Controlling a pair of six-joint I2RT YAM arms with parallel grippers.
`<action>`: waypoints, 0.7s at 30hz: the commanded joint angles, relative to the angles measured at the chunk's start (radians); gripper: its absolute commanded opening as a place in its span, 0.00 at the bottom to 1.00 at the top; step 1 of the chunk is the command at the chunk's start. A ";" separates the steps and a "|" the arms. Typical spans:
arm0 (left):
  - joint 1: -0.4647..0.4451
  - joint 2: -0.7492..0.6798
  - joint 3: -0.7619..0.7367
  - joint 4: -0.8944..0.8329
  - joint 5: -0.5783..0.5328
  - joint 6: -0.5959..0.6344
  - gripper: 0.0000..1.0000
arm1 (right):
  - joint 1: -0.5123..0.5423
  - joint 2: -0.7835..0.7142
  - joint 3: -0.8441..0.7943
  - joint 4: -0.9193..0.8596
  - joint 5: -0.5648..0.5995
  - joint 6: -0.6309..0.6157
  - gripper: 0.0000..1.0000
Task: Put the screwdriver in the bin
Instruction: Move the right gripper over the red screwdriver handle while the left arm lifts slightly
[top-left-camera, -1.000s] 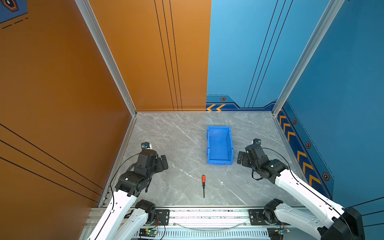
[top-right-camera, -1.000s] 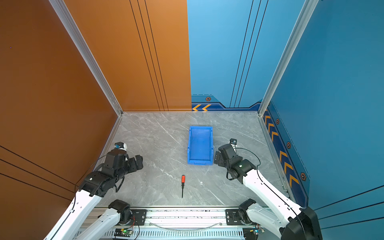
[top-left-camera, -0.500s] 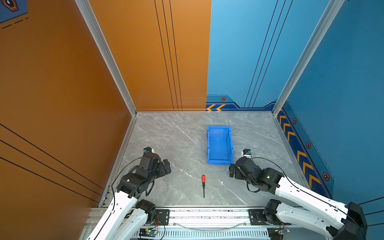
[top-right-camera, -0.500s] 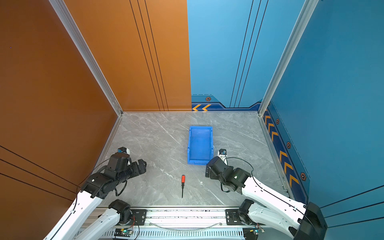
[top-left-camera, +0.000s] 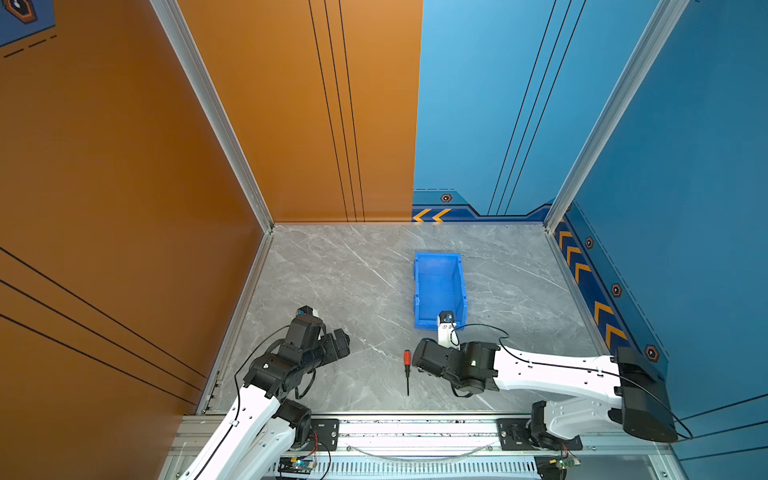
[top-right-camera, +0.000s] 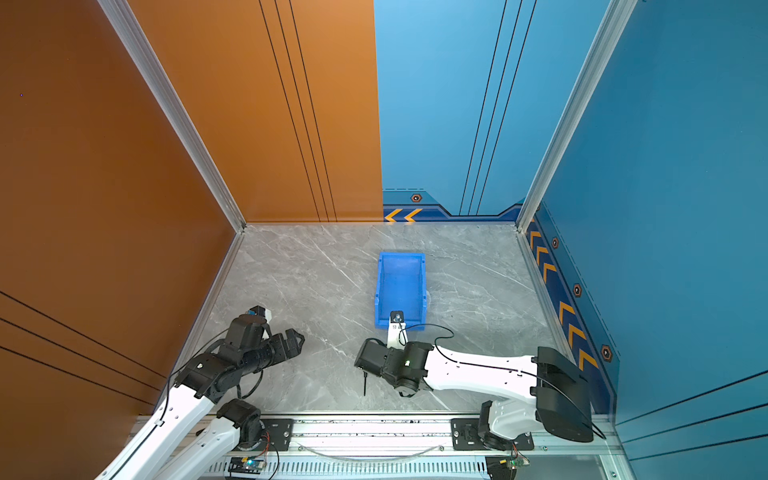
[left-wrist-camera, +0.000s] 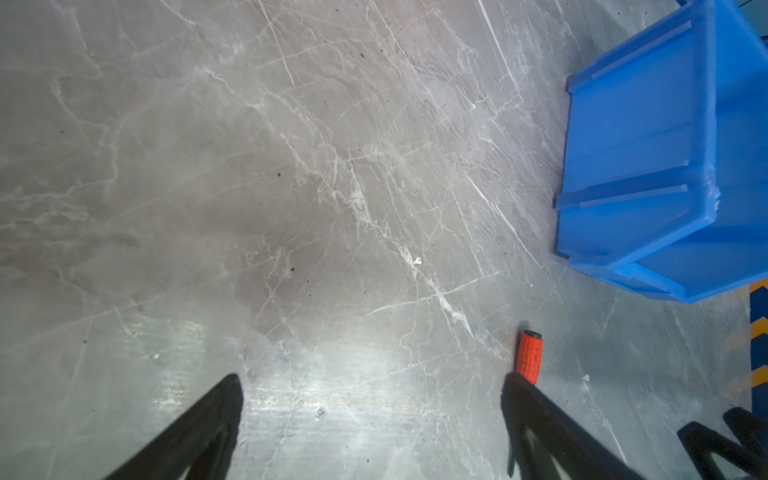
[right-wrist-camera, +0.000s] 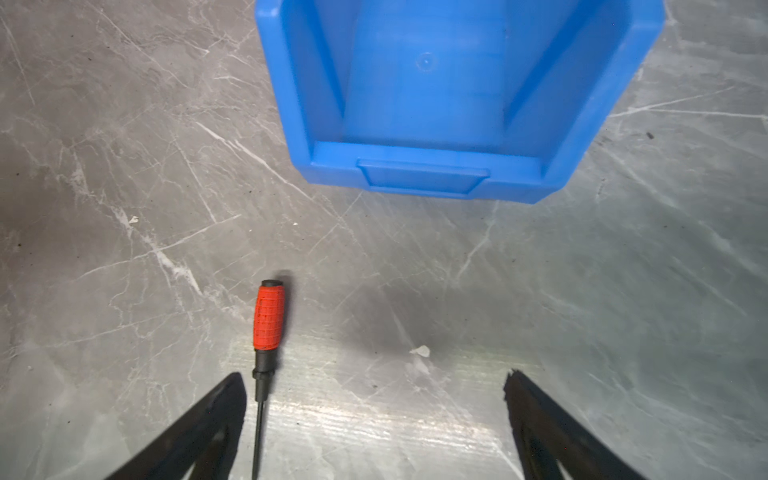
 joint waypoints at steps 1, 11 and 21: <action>0.001 -0.027 -0.015 0.039 0.023 -0.024 0.98 | 0.003 0.055 0.043 0.003 0.013 0.024 0.95; -0.005 -0.047 -0.016 0.042 0.021 -0.019 0.98 | -0.028 0.216 0.095 0.130 -0.106 -0.042 0.84; -0.018 -0.044 -0.020 0.042 0.007 -0.018 0.98 | -0.073 0.304 0.114 0.228 -0.202 -0.090 0.73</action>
